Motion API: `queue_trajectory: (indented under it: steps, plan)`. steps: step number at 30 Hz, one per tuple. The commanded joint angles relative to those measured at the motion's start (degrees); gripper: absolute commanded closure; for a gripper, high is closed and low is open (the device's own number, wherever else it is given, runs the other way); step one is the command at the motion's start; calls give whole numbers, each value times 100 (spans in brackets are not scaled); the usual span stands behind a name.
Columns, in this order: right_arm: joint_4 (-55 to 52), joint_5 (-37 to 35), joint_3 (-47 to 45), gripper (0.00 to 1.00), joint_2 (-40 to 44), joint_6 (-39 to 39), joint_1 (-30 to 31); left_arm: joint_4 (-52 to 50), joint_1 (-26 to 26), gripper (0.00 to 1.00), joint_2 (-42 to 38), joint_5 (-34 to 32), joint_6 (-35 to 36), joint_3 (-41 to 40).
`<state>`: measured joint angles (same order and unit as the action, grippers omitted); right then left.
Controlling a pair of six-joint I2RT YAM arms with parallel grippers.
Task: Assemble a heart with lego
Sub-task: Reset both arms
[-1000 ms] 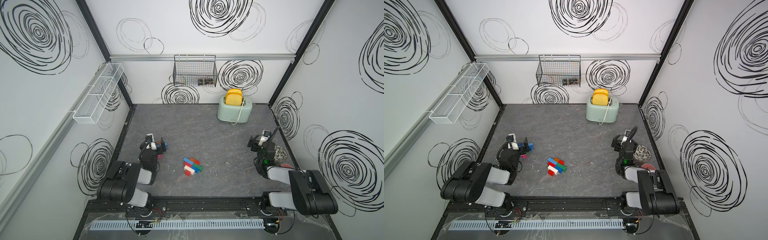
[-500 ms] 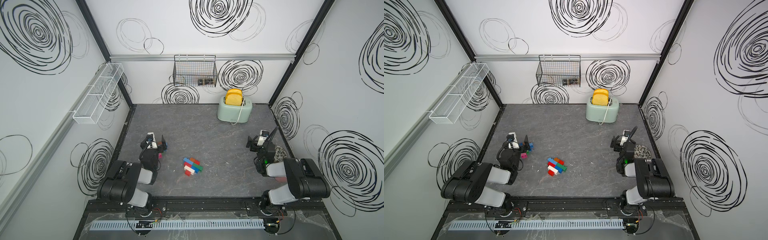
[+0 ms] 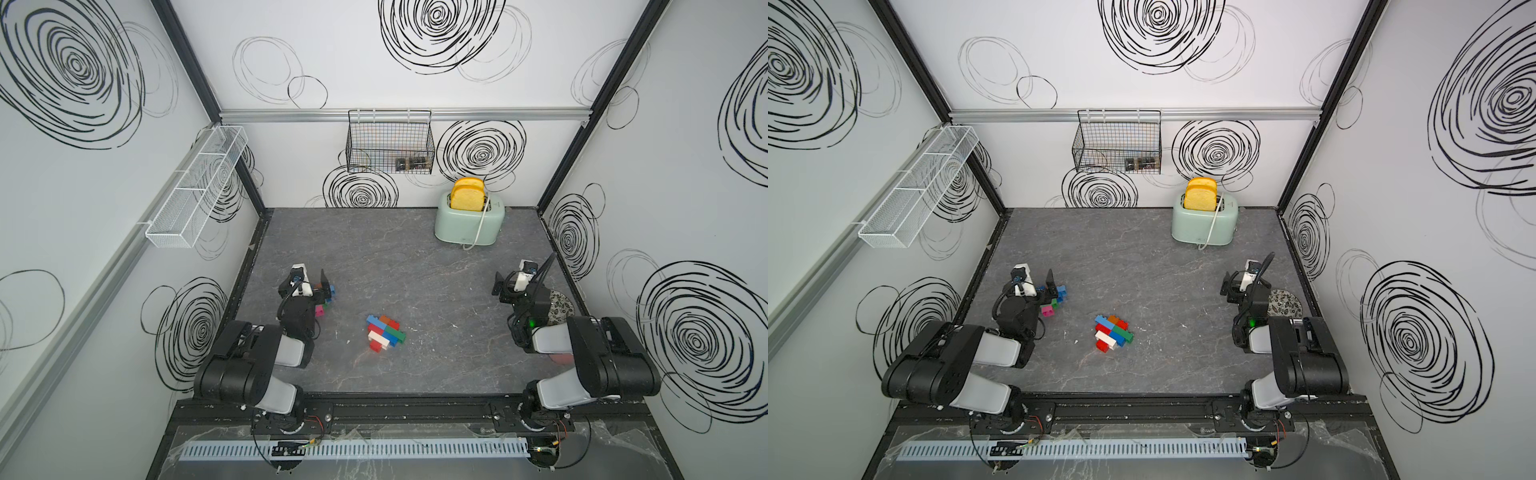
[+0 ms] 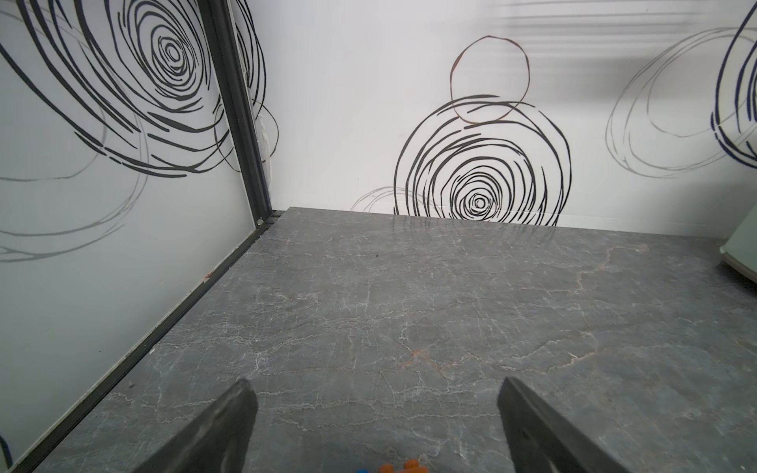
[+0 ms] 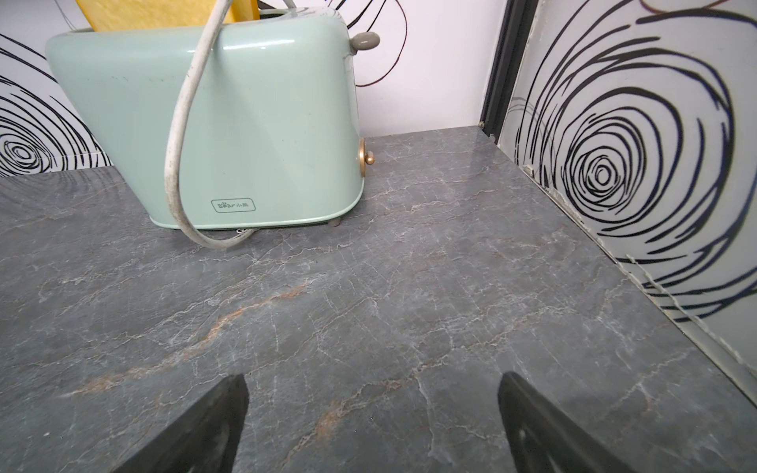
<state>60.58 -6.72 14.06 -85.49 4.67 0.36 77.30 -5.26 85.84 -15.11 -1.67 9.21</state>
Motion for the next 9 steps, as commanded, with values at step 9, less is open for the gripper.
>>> queue_trajectory:
  steps: [9]
  plan:
    - [262,26,53,2,101,-9,17,453,-52,4,13,-39,113,32]
